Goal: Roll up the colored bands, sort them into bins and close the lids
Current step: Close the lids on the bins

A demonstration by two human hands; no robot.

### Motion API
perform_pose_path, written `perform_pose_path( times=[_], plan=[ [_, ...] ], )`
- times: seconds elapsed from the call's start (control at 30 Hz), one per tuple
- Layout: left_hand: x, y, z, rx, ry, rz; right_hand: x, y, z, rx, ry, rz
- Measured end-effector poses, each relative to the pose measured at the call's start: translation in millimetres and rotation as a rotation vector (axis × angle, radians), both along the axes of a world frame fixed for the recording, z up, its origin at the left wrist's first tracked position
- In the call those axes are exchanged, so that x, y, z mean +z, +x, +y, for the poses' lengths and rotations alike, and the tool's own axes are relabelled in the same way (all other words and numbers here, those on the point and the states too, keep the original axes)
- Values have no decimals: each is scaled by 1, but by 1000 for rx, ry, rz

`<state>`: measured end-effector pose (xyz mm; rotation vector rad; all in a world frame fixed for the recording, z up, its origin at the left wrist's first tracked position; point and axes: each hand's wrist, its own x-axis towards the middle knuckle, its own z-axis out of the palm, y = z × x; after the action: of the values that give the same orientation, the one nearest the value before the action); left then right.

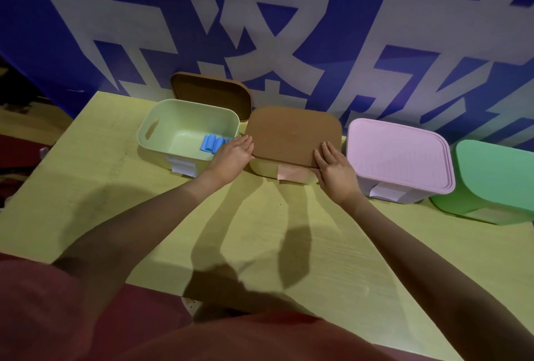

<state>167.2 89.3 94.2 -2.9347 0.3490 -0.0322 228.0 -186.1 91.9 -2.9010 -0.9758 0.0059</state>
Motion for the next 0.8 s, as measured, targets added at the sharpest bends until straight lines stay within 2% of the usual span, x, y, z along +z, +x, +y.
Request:
perform_pose_path(
  times=[0.2, 0.27, 0.33, 0.4, 0.53, 0.7, 0.8],
  plan=[
    [10, 16, -6, 61, 16, 22, 7, 18, 2, -17, -7, 31],
    [12, 13, -2, 50, -80, 3, 15, 19, 7, -33, 54, 31],
    [16, 12, 8, 53, -260, -72, 29, 19, 22, -61, 153, 28],
    [20, 18, 30, 161, -400, -193, 44, 23, 48, -46, 234, 38],
    [35, 51, 96, 522, -602, -348, 71, 45, 118, -2, 320, 124],
    [49, 89, 173, 705, -636, -266, 81, 82, 199, -48, 281, 269],
    [42, 106, 200, 797, -752, -243, 72, 100, 225, -123, 243, 284]
  ],
)
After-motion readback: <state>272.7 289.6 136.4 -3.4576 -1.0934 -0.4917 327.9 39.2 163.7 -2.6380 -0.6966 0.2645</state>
